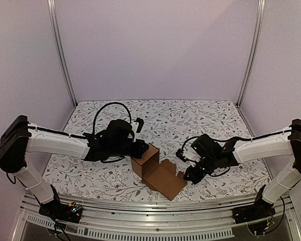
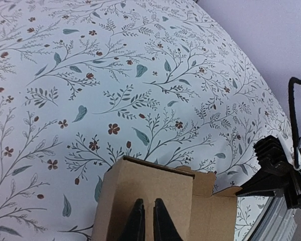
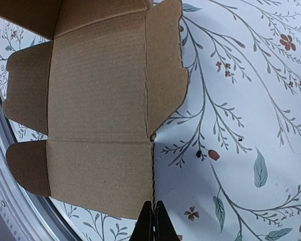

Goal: Fold the paper box

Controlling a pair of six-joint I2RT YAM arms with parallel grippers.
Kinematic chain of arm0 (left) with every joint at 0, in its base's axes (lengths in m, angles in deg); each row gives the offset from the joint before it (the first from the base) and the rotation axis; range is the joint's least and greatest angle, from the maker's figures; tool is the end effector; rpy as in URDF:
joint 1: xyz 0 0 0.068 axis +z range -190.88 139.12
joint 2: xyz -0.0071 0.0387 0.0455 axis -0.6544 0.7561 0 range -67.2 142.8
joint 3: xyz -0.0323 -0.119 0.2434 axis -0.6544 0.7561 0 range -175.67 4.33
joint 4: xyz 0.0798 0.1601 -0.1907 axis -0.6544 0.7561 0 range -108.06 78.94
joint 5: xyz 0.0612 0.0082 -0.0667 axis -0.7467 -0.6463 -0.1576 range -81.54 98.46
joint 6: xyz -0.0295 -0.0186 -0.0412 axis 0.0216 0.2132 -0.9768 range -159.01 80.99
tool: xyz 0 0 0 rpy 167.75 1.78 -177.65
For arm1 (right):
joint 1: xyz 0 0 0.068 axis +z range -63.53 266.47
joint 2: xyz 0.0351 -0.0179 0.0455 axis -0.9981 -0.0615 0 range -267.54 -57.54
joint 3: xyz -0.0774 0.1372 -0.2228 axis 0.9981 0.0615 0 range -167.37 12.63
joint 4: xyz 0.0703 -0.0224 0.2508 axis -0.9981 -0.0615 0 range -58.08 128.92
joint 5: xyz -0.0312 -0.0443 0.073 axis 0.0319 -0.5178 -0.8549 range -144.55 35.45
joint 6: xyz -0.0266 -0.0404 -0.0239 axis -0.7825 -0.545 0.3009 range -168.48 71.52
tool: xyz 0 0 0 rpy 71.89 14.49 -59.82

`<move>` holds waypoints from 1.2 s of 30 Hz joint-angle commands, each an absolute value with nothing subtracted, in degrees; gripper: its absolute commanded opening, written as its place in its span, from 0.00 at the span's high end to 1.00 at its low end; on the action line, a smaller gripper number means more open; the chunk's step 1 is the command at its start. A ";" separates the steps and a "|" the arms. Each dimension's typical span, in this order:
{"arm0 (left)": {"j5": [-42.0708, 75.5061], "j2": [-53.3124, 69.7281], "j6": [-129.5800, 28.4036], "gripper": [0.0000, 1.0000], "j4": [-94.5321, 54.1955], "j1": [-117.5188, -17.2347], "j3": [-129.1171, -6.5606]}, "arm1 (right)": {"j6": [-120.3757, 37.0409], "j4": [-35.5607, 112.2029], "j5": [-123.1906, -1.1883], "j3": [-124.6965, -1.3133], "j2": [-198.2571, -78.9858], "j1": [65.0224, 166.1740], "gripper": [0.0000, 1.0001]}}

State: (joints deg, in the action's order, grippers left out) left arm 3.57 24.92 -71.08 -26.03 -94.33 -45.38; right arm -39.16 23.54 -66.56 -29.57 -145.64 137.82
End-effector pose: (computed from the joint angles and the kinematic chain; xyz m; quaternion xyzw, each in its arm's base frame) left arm 0.2058 -0.2724 0.1944 0.1444 0.8723 -0.2884 0.3675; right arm 0.1673 0.2211 0.1477 -0.3697 0.8901 0.2121 0.1617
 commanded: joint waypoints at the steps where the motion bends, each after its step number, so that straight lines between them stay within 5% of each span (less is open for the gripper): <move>1: 3.58 20.59 -69.74 0.92 -23.27 -93.70 -45.26 | -42.69 16.13 -62.99 -33.80 -142.03 137.84 1.00; 17: -2.51 4.44 -61.35 0.70 -11.84 -93.44 -47.44 | -65.30 -9.41 -46.19 -55.99 -136.03 143.09 1.00; 36: 18.25 12.27 -61.25 0.55 -7.77 -93.48 -52.77 | -84.18 -47.23 -30.00 -87.34 -152.19 147.64 1.00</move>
